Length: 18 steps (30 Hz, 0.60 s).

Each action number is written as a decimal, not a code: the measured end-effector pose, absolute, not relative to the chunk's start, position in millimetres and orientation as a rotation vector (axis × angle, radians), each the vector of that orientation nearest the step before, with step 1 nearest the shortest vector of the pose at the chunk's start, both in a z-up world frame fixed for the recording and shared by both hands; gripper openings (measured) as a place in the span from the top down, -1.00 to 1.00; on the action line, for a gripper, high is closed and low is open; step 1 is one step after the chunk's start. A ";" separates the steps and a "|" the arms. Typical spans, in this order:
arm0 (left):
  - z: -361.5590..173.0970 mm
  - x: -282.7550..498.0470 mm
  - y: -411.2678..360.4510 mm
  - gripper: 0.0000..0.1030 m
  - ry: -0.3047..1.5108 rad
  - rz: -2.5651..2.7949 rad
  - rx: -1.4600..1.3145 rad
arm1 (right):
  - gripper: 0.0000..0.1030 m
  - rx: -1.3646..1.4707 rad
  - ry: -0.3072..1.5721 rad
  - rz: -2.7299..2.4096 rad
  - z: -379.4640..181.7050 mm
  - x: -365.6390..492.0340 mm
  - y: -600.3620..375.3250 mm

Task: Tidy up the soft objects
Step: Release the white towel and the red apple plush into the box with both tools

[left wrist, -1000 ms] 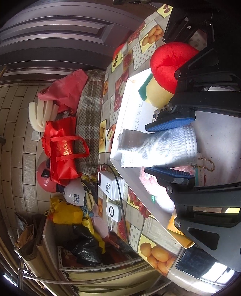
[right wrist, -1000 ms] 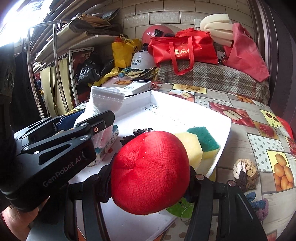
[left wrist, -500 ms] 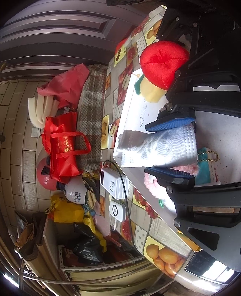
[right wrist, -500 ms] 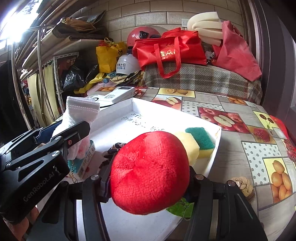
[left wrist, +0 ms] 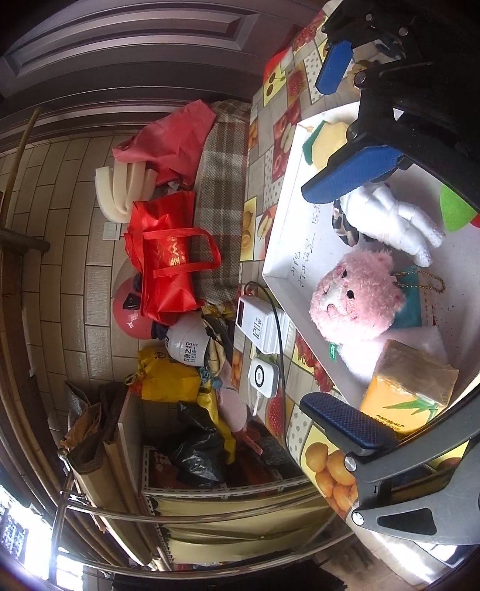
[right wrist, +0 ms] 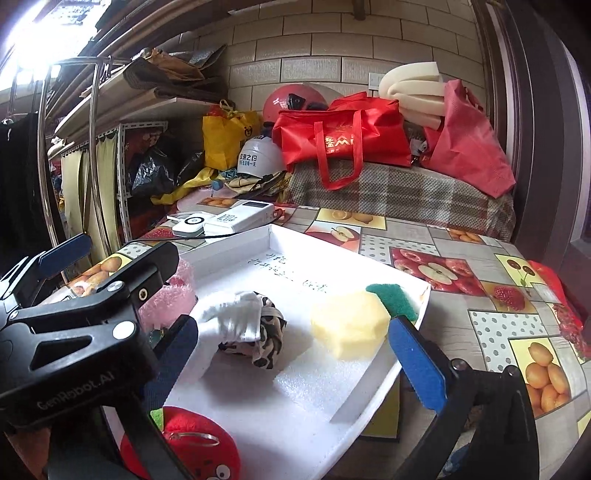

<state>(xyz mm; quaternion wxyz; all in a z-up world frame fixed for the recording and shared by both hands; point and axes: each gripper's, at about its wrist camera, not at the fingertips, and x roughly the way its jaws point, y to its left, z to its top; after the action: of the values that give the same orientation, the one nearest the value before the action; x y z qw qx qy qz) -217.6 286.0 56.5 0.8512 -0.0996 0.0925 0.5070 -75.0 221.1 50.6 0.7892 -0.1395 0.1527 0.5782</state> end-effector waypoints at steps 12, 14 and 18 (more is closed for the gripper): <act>53.5 -241.2 274.2 -1.00 0.179 1.049 -0.312 | -1.00 -0.238 0.218 1.171 57.5 -83.2 197.9; 53.1 -245.0 267.8 -1.00 0.175 1.036 -0.321 | -1.00 -0.231 0.228 1.169 57.1 -82.8 191.1; 53.6 -246.9 256.7 -1.00 0.163 0.995 -0.318 | -1.00 -0.195 0.237 1.144 56.7 -80.3 171.9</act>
<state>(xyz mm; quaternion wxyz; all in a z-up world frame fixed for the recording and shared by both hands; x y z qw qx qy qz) -246.9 256.7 53.6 0.8635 -0.1518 0.0776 0.4746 -80.3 171.9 56.7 0.8296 -0.0919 0.1117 0.5393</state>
